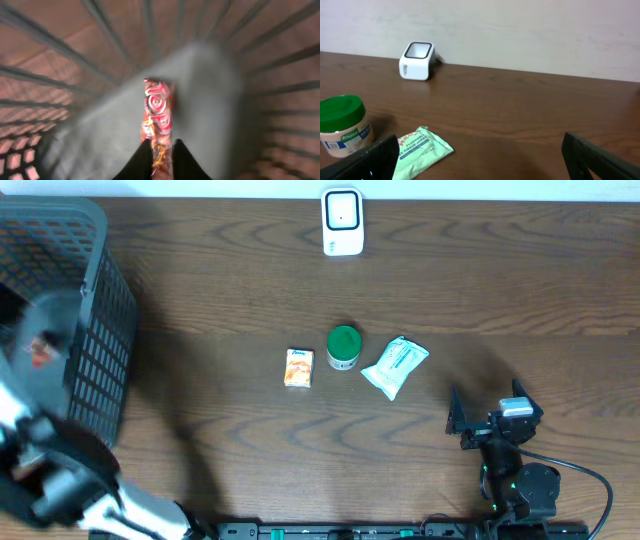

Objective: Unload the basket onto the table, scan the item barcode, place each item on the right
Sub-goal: 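Grasp the red TOP chocolate bar with the left gripper and lift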

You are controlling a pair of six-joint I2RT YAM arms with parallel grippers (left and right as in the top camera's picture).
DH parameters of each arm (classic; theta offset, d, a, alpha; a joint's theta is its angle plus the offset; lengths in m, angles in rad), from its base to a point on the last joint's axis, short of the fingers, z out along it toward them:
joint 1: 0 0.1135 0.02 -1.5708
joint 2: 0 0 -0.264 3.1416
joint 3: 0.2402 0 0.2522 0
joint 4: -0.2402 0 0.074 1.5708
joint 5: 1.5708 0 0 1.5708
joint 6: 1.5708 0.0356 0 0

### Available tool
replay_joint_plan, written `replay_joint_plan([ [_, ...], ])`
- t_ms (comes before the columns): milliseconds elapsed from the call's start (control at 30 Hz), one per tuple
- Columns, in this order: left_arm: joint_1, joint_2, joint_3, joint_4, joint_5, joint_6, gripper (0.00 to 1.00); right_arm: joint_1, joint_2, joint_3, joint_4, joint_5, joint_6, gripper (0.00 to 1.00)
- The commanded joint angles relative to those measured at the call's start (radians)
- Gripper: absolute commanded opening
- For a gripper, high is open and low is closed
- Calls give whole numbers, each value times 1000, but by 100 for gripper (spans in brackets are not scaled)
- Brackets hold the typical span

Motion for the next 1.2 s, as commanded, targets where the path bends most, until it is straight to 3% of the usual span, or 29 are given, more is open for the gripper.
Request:
replay_joint_plan([
  [0,-4,-190,27,20,116,-56,10,1,-5,-1,-4,1,-8,99],
  [133,-4,-282,27,32,120,-71,8,1,-5,-1,-4,1,-8,99],
  [167,-4,-289,27,32,116,-72,15,1,-5,-1,-4,1,-8,99],
  [200,-4,-290,27,28,104,-72,46,1,-5,-1,-4,1,-8,99],
  [233,-4,-287,24,23,93,-72,63,1,-5,-1,-4,1,-8,99],
  [300,-4,-266,3,9,75,-72,91,1,-5,-1,-4,1,-8,99],
  [333,-4,-250,-12,2,75,-70,99,1,-5,-1,-4,1,-8,99],
  [833,-3,169,-125,-13,49,34,98,1,-5,-1,-4,1,-8,99],
  [1167,6,304,-125,-10,-36,35,98,1,-5,-1,-4,1,-8,99],
])
